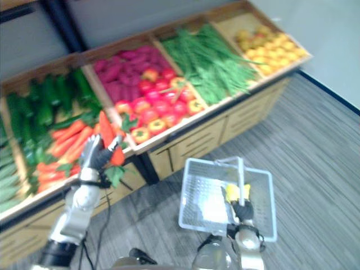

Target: Pick vegetable in the basket

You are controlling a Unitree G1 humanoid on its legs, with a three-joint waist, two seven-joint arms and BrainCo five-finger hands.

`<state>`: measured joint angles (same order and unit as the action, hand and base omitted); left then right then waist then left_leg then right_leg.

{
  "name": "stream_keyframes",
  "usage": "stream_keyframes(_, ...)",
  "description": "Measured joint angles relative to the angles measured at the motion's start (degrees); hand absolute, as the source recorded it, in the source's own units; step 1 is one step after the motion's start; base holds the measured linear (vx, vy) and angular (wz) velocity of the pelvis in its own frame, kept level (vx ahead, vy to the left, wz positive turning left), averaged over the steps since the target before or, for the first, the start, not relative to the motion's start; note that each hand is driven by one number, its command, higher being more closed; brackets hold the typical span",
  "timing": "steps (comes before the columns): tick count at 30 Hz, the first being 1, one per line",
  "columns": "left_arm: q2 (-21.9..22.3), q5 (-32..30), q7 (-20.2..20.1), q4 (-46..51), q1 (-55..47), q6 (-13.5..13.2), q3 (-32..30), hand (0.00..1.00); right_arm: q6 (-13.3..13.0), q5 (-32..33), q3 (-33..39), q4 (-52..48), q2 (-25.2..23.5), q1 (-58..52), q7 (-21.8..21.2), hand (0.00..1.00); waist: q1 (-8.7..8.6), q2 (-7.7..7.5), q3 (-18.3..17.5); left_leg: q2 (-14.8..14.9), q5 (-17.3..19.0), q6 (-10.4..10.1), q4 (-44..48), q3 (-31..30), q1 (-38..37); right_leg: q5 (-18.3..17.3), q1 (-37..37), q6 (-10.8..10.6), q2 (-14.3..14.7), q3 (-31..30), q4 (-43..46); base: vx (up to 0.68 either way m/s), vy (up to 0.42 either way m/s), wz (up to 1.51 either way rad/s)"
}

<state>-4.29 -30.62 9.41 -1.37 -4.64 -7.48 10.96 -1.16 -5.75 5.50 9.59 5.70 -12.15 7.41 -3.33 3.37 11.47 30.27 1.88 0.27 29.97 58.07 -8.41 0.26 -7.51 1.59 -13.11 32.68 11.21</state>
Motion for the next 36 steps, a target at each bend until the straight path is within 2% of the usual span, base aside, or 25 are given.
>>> stream_keyframes(1,1.3,1.1,-1.3,-3.0,-0.2,-0.6,2.8,1.00,0.0,0.6,-2.1,-2.3,0.7,-0.5,-1.1,1.00,0.15,-0.12,0.1,-0.2,2.3,-1.5,5.7,-12.4,3.1,-0.3,-0.1,0.3,2.3,-4.2,-1.2,0.07,-0.075,-1.75)
stream_keyframes(2,2.0,2.2,-2.1,-5.0,0.0,-0.7,4.6,1.00,0.0,1.3,-3.6,-3.6,2.0,-0.7,-2.4,1.00,0.05,0.10,0.0,-4.2,6.3,-3.9,6.8,-22.5,5.5,-0.2,-0.4,0.7,3.5,-8.0,-1.9,0.08,-0.032,-2.03)
stream_keyframes(3,2.3,2.5,-2.3,-6.4,0.2,-0.8,6.0,1.00,-0.2,1.9,-5.1,-4.2,3.1,-0.8,-3.3,1.00,0.08,0.32,-0.1,-8.6,9.5,-4.0,6.4,-29.7,7.1,-0.2,-0.6,0.8,4.9,-11.3,-2.3,0.13,0.038,-2.68)
stream_keyframes(4,2.8,2.5,-2.6,-9.2,1.1,-0.8,6.7,1.00,-0.4,3.0,-8.9,-4.5,4.7,-0.4,-5.7,1.00,0.93,0.06,0.0,-16.9,14.8,-1.3,1.8,-39.5,9.3,-0.2,-0.7,1.0,7.8,-18.5,-4.0,0.13,0.039,-2.29)
stream_keyframes(5,2.8,2.5,-2.6,-9.8,1.4,-0.7,6.8,1.00,-0.4,3.1,-9.4,-4.7,4.8,-0.5,-6.1,1.00,1.05,0.05,0.0,-18.1,15.2,-1.1,0.9,-40.8,9.9,-0.2,-0.7,1.0,8.2,-19.5,-4.7,0.14,0.057,-2.45)
stream_keyframes(6,2.8,2.5,-2.6,-11.1,2.4,-0.7,6.8,1.00,-0.5,4.3,-11.9,-5.4,5.5,-0.3,-7.4,1.00,1.27,-0.14,0.1,-22.6,15.7,-0.8,-3.7,-47.1,12.4,-0.2,-0.4,1.0,9.5,-23.0,-7.8,0.07,0.044,-1.45)
stream_keyframes(7,2.8,2.5,-2.6,-11.6,2.8,-0.7,6.7,1.00,-0.5,5.0,-13.4,-5.4,6.1,0.2,-8.0,1.00,1.43,-0.19,0.1,-24.8,15.6,-0.9,-6.7,-51.6,13.7,-0.1,-0.3,0.7,10.3,-25.2,-9.1,0.08,0.033,-2.38)
stream_keyframes(8,3.5,2.6,-2.5,-12.3,3.8,-0.8,6.2,1.00,-0.4,6.2,-15.9,-5.9,8.0,1.3,-9.7,1.00,3.33,2.05,0.1,-25.3,13.5,-4.0,-10.6,-58.7,14.7,0.2,-3.5,0.1,14.1,-30.1,-1.7,0.15,0.036,-2.30)
stream_keyframes(9,2.6,2.6,-2.0,-13.9,3.9,-0.7,5.9,1.00,-0.3,6.9,-18.4,-5.7,7.7,0.6,-10.9,1.00,3.78,0.36,0.4,-27.1,14.4,-2.8,-9.5,-58.8,12.0,-1.5,-2.7,-0.3,14.1,-34.0,1.8,0.22,0.087,-1.98)
stream_keyframes(10,2.5,2.6,-1.9,-15.7,4.6,-0.5,5.9,1.00,-0.3,7.6,-19.6,-6.1,7.7,0.2,-11.9,1.00,2.28,0.46,0.5,-27.3,15.0,-2.3,-9.5,-59.8,10.9,-1.2,-1.0,-0.7,14.6,-34.4,-0.3,0.22,0.118,-0.92)
stream_keyframes(11,2.1,2.6,-1.9,-16.1,5.3,-0.5,6.0,1.00,-0.3,8.0,-20.0,-6.7,7.9,0.1,-12.4,1.00,1.73,0.33,0.3,-27.2,14.7,-2.3,-9.8,-59.4,10.7,-0.4,-0.5,-1.0,14.8,-35.0,-1.7,0.17,0.146,-0.53)
stream_keyframes(13,1.3,2.6,-1.9,-16.2,8.5,-0.6,6.8,1.00,-0.3,11.4,-20.0,-10.1,8.3,0.1,-14.3,1.00,1.51,-1.21,-0.2,-27.4,13.1,-1.5,-13.6,-55.1,9.8,2.8,-1.5,-1.7,15.1,-39.0,-5.1,0.15,0.114,-0.79)
stream_keyframes(16,0.6,2.6,-1.9,-18.2,12.7,-0.6,8.5,1.00,-0.3,16.0,-20.3,-15.5,9.1,-0.1,-16.6,1.00,1.16,-1.51,-0.3,-28.2,11.7,-0.6,-17.8,-52.1,6.8,5.3,-0.6,-2.3,15.0,-43.0,-8.8,0.17,0.131,-0.77)
stream_keyframes(20,0.2,3.2,-2.0,-18.8,15.5,-0.6,11.3,1.00,-0.5,20.6,-21.4,-19.9,9.0,-1.5,-18.9,1.00,0.48,-1.93,-0.9,-29.2,10.7,-0.3,-20.6,-51.4,5.2,6.5,0.4,-2.9,14.4,-44.3,-11.8,0.11,0.094,-0.29)
stream_keyframes(21,0.1,3.3,-2.0,-19.6,16.3,-0.7,12.3,0.00,-0.6,21.4,-21.7,-20.4,9.0,-1.6,-19.5,1.00,0.34,-2.38,-1.2,-29.6,10.2,-0.3,-21.2,-51.4,5.3,7.0,0.6,-3.1,13.9,-44.3,-12.9,0.06,0.101,-0.04)
stream_keyframes(28,-0.3,4.4,-2.1,-25.5,17.0,-0.4,15.0,0.00,-0.6,21.5,-21.9,-20.4,8.2,-4.9,-20.8,1.00,0.17,-3.12,-1.8,-31.0,9.2,0.5,-23.1,-52.2,4.9,8.7,2.1,-3.9,12.0,-44.1,-16.7,0.00,0.058,0.07)
stream_keyframes(32,-0.3,4.0,-2.0,-25.2,17.5,-0.2,15.2,0.00,-0.3,20.8,-15.9,-16.6,4.6,-9.5,-19.8,1.00,-0.42,-3.38,-1.9,-31.4,8.9,1.0,-24.0,-52.4,4.7,8.8,2.1,-4.1,11.5,-43.2,-16.7,-0.05,0.016,0.06)
stream_keyframes(34,-0.9,4.2,-2.6,-21.2,17.3,-0.3,17.5,0.00,1.2,20.4,-12.3,-14.0,3.2,-10.4,-17.9,1.00,-0.41,-3.53,-2.1,-31.5,8.9,0.9,-24.0,-52.3,4.7,8.7,2.0,-4.0,11.4,-43.1,-16.7,-0.05,0.003,0.01)
stream_keyframes(35,-1.7,4.6,-3.3,-16.0,15.9,-0.5,18.2,0.00,2.3,20.7,-9.1,-12.7,2.9,-11.1,-16.2,1.00,-0.45,-3.44,-2.4,-31.5,9.0,0.9,-24.0,-52.3,4.8,8.5,1.9,-3.8,11.3,-42.9,-16.7,-0.03,-0.002,0.04)
stream_keyframes(36,-3.5,7.6,-5.1,-10.5,14.1,-1.1,18.3,0.00,3.4,22.0,-4.7,-11.0,2.7,-12.5,-14.7,1.00,-0.39,-3.27,-2.8,-31.4,9.0,0.8,-24.0,-52.4,5.0,8.4,1.8,-3.8,11.3,-42.8,-16.7,-0.02,-0.003,0.06)
